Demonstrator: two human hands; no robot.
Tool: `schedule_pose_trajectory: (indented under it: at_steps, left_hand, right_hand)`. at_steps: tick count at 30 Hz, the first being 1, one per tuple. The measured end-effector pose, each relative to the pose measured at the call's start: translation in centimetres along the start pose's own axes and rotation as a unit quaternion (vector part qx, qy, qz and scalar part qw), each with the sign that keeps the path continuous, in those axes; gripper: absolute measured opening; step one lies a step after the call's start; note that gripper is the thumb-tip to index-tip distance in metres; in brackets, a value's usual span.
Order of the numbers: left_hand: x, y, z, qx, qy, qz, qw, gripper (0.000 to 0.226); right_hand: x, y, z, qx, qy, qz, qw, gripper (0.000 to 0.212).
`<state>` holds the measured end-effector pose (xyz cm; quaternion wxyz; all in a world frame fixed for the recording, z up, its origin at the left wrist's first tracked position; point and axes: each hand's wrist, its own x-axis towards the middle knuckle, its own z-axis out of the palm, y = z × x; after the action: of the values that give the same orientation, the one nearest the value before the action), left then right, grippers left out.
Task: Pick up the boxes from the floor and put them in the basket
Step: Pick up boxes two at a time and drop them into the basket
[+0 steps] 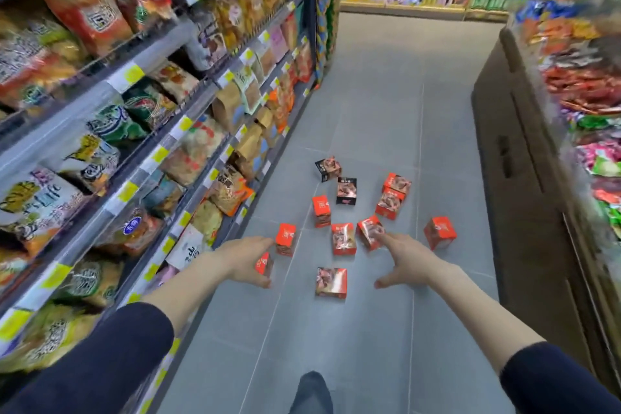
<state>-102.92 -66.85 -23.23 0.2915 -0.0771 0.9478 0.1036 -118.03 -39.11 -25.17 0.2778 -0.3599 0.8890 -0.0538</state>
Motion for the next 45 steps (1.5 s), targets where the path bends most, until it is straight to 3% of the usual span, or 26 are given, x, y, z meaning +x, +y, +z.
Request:
schedule_pose_trajectory:
  at_steps: [9, 17, 22, 34, 38, 42, 45]
  left_hand:
    - [12.2, -4.0, -2.6, 0.018, -0.046, 0.022, 0.999, 0.082]
    - [26.6, -5.4, 4.4, 0.001, -0.073, 0.022, 0.997, 0.080]
    - [37.1, -6.2, 13.2, 0.025, -0.108, 0.022, 0.994, 0.082]
    - [59.9, -6.1, 37.9, 0.052, -0.099, 0.067, 0.991, 0.095]
    - [63.2, -6.5, 43.8, 0.082, -0.100, 0.050, 0.990, 0.114]
    - [64.1, -7.3, 47.2, 0.057, -0.068, 0.044, 0.995, 0.111]
    - [63.9, -7.8, 47.7, 0.001, -0.043, 0.064, 0.997, 0.105]
  right_hand:
    - [10.6, 3.3, -0.9, 0.072, -0.022, 0.032, 0.997, 0.106]
    - [21.6, 11.2, 3.9, 0.131, -0.055, 0.071, 0.987, 0.103]
    - [29.7, 16.7, 11.1, 0.135, -0.062, 0.083, 0.986, 0.099]
    - [46.5, 26.1, 38.2, 0.147, -0.115, 0.060, 0.981, 0.101]
    - [49.7, 27.3, 44.9, 0.177, -0.129, 0.056, 0.974, 0.099]
    - [50.8, 27.5, 49.2, 0.232, -0.137, 0.085, 0.959, 0.097]
    - [50.9, 27.7, 50.9, 0.317, -0.148, 0.134, 0.927, 0.100]
